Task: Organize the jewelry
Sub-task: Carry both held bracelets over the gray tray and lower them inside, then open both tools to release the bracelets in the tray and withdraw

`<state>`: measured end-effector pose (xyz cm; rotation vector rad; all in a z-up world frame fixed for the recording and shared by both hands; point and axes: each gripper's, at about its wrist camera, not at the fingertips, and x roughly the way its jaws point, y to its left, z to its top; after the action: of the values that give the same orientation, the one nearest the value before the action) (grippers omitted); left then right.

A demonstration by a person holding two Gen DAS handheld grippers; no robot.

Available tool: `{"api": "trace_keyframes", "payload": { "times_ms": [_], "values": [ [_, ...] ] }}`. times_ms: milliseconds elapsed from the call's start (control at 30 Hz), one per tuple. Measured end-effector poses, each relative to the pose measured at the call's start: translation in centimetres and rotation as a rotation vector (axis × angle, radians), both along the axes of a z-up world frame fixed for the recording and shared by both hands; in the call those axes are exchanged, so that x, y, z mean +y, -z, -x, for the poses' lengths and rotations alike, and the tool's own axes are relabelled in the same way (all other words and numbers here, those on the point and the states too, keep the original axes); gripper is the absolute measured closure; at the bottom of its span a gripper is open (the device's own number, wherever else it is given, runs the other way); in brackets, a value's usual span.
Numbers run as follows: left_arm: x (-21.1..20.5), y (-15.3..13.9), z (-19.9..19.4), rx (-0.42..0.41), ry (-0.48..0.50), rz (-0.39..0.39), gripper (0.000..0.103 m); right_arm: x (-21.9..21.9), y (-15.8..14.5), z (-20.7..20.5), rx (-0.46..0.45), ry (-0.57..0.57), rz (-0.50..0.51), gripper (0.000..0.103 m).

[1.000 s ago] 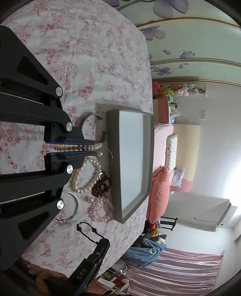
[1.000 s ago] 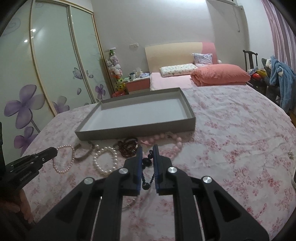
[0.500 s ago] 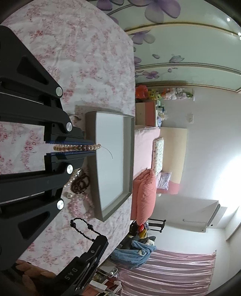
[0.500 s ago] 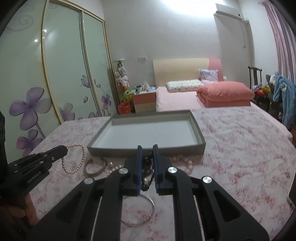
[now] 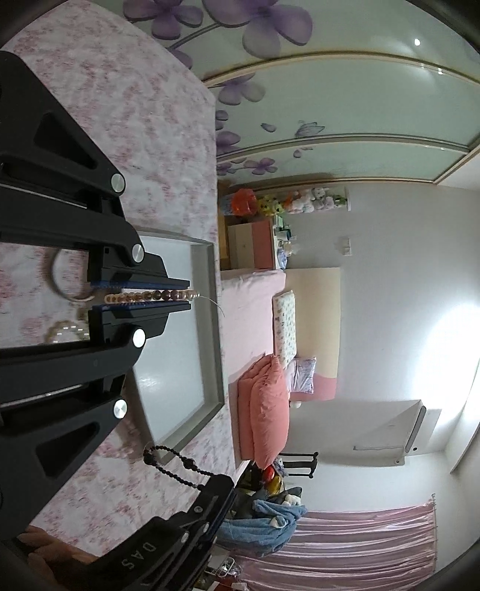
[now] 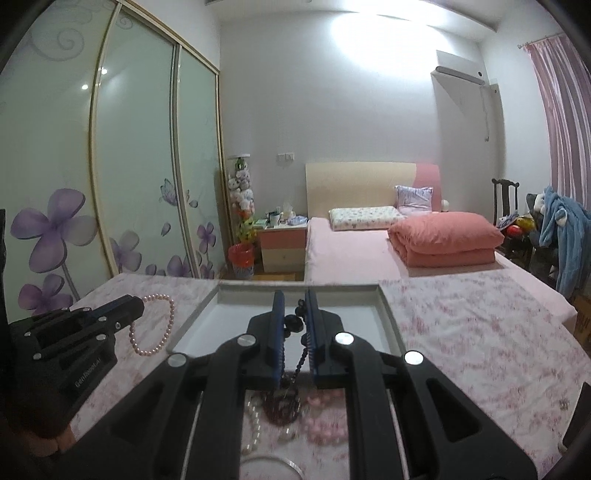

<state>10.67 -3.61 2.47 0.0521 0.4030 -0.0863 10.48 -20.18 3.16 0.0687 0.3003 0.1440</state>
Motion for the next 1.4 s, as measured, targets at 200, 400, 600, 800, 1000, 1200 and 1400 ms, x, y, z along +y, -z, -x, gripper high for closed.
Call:
{"api": "trace_keyframes", "payload": {
  "times_ms": [200,400,600,800,1000,1200,1400],
  "values": [
    [-0.4,0.4,-2.9,0.008,-0.002,0.016,0.096,-0.5,-0.2,-3.6,-0.008,0.022,-0.009,0.091],
    [-1.1,1.3,-6.2,0.039,0.008,0.014,0.096,-1.1,1.2,-8.1,0.055,0.021,-0.041,0.091],
    [-1.6,2.5,-8.9,0.085,0.027,0.019,0.097,-0.8,3.0,-11.9,0.121,0.009,-0.051,0.091],
    [-2.1,3.6,-11.2,0.138,0.043,0.040,0.096,-0.9,4.5,-15.0,0.193,-0.005,-0.085,0.091],
    [-1.6,3.5,-11.7,0.159,0.040,0.080,0.096,-1.6,4.9,-15.3,0.217,-0.008,-0.105,0.066],
    [0.3,2.3,-10.1,0.128,-0.009,0.078,0.086,-2.7,4.4,-12.8,0.207,0.002,-0.113,0.066],
    [2.4,1.5,-6.9,0.095,-0.043,0.057,0.072,-2.9,3.9,-8.9,0.207,-0.014,-0.108,0.062]
  ]
}}
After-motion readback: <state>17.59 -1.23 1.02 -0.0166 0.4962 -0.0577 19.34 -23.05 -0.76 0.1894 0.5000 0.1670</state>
